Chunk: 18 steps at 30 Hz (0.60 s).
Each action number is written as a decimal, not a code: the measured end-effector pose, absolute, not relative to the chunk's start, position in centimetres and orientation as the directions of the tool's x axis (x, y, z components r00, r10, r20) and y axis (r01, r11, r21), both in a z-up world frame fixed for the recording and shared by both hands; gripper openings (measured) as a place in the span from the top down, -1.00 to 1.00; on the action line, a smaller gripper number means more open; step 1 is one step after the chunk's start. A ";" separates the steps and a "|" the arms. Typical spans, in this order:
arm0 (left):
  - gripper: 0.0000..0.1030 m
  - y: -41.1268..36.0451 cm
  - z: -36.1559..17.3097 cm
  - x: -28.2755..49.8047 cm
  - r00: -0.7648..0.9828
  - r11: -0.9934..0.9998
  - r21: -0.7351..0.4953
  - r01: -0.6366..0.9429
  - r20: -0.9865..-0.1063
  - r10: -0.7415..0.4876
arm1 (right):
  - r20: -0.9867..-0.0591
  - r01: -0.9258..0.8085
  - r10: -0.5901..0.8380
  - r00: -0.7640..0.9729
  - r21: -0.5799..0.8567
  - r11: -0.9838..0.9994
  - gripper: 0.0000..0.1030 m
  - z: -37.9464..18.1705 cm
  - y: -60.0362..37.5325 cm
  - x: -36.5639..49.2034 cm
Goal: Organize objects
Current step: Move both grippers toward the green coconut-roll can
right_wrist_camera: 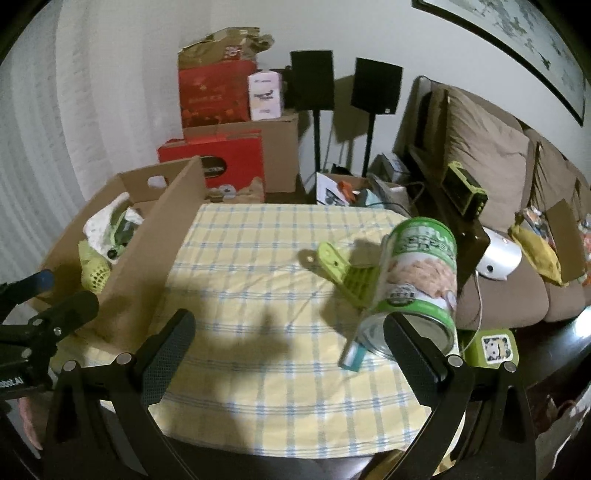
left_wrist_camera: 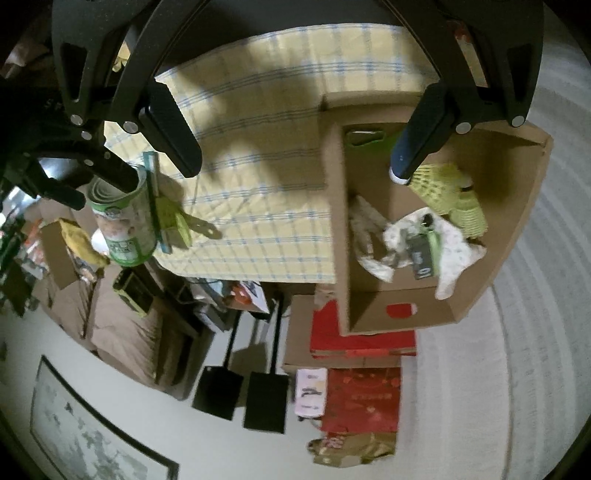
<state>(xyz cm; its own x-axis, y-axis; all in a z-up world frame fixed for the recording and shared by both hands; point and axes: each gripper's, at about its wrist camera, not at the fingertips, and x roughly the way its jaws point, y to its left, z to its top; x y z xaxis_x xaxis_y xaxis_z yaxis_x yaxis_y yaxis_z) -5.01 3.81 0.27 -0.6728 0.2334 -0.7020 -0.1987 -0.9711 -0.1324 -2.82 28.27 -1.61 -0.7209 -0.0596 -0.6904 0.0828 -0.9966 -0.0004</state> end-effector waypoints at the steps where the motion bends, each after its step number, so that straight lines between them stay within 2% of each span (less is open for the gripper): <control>1: -0.99 4.3 0.2 -5.1 -0.667 -0.969 -0.134 -0.207 -0.705 0.240 | -0.691 0.075 -0.055 -0.721 0.002 -0.997 -0.99 -1.7 28.8 -2.8; 18: -0.99 11.0 -0.9 -7.9 -0.547 -0.890 -0.330 -0.316 -0.703 0.455 | -0.683 -0.098 -0.025 -0.730 0.140 -0.985 -0.99 -1.2 40.3 -3.8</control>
<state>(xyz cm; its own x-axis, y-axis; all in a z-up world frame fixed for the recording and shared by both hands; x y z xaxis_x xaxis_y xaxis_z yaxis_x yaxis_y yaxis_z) -7.89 11.02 -0.93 -0.5466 0.4549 -0.7031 -0.3163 -0.8896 -0.3297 -3.79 40.25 -1.21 -0.7304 -0.0247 -0.6826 -0.0979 -0.9852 0.1404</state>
